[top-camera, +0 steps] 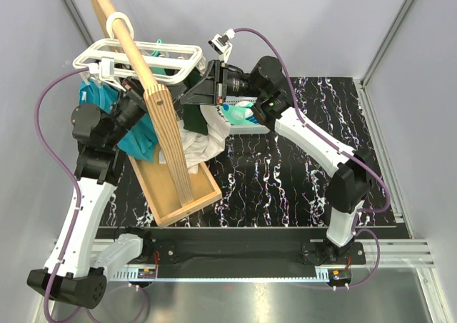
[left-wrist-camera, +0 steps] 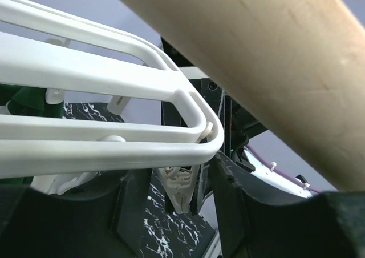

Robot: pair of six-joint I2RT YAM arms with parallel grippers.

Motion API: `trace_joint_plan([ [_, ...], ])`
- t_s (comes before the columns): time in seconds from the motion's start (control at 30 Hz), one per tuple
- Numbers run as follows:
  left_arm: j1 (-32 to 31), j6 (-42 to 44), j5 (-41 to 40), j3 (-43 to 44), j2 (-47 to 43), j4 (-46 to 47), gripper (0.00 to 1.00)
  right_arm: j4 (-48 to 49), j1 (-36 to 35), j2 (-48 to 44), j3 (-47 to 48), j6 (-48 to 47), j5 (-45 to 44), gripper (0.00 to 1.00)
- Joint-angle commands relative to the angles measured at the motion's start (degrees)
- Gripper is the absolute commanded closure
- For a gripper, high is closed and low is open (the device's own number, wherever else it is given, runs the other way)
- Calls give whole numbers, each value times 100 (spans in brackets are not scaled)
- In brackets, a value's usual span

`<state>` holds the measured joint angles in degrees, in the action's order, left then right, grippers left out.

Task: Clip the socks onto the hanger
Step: Open the clamp at the hanger.

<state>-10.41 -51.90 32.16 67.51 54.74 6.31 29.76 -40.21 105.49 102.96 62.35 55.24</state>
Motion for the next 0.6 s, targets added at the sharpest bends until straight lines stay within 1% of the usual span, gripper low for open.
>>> trace_joint_plan([
  [0.0, -83, -84, 27, 289, 54, 319, 54, 259, -49, -20, 110, 15, 118, 100],
  [0.2, -127, -31, -105, 429, 28, 152, 62, 127, -40, 6, 119, -82, 109, 100],
  [0.27, -127, 31, -184, 456, 2, 20, 60, 83, -49, -2, 119, -126, 118, 100],
  [0.3, -127, 48, -210, 457, -16, -6, 55, 65, -49, -11, 111, -144, 110, 100],
  [0.4, -127, 22, -333, 439, -86, -24, 52, -5, -49, -29, 119, -205, 101, 100],
  [0.47, -119, 31, -395, 456, -113, -24, 52, -40, -49, -29, 128, -223, 92, 100],
  [0.57, -136, -13, -351, 500, -69, 37, 57, -40, -49, -3, 146, -214, 74, 100],
])
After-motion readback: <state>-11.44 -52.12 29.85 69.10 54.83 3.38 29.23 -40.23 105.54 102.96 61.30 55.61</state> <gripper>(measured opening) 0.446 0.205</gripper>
